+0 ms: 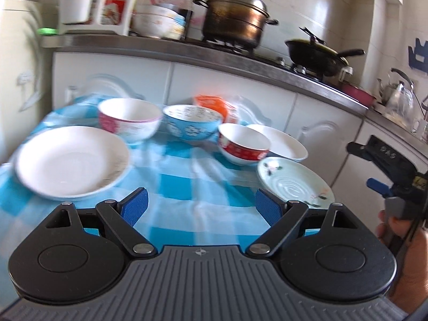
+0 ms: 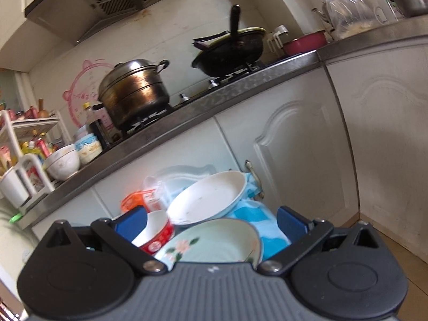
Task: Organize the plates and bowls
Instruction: 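Close the left gripper on the rim of the green floral plate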
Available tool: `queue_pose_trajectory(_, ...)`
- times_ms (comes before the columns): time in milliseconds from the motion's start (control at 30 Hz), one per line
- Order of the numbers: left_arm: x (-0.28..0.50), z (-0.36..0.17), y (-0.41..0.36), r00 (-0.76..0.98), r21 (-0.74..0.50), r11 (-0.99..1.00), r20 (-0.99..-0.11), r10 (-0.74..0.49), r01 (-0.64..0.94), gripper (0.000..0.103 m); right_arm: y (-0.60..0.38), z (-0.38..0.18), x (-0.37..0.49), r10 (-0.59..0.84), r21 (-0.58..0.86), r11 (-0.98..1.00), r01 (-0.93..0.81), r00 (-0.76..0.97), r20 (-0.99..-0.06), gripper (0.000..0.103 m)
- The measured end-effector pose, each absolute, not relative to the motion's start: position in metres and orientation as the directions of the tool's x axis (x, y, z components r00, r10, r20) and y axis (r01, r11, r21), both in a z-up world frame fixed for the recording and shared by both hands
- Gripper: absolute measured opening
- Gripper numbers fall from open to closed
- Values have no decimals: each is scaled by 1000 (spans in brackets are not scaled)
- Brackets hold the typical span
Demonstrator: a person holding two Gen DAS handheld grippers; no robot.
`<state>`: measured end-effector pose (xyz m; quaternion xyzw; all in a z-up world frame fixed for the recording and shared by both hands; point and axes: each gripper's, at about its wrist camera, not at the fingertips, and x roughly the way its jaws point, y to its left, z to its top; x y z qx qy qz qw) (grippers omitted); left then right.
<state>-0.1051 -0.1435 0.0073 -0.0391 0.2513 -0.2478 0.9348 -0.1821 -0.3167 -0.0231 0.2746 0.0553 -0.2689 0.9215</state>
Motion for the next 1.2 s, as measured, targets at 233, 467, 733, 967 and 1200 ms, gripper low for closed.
queue_pose_trajectory(233, -83, -9, -200, 689, -222, 840, -488, -535, 495, 103, -344, -47, -169, -436, 530, 669, 522, 852, -290, 102)
queue_pose_trajectory(467, -66, -22, -243, 646, -228, 813, -510, -568, 535, 103, -365, -51, -164, -340, 616, 659, 432, 901, -268, 97)
queue_pose_trajectory(733, -42, -34, -264, 612, -286, 813, -545, -573, 507, 103, -376, -67, -156, -273, 649, 633, 423, 906, -324, 91)
queue_pose_trajectory(967, -36, -37, -278, 590, -296, 801, -554, -588, 521, 79, -374, -72, -149, -210, 670, 640, 376, 924, -318, 90)
queue_pose_trajectory(1200, -25, -45, -288, 578, -302, 801, -567, -587, 518, 59, -371, -74, -144, -198, 656, 657, 371, 925, -325, 91)
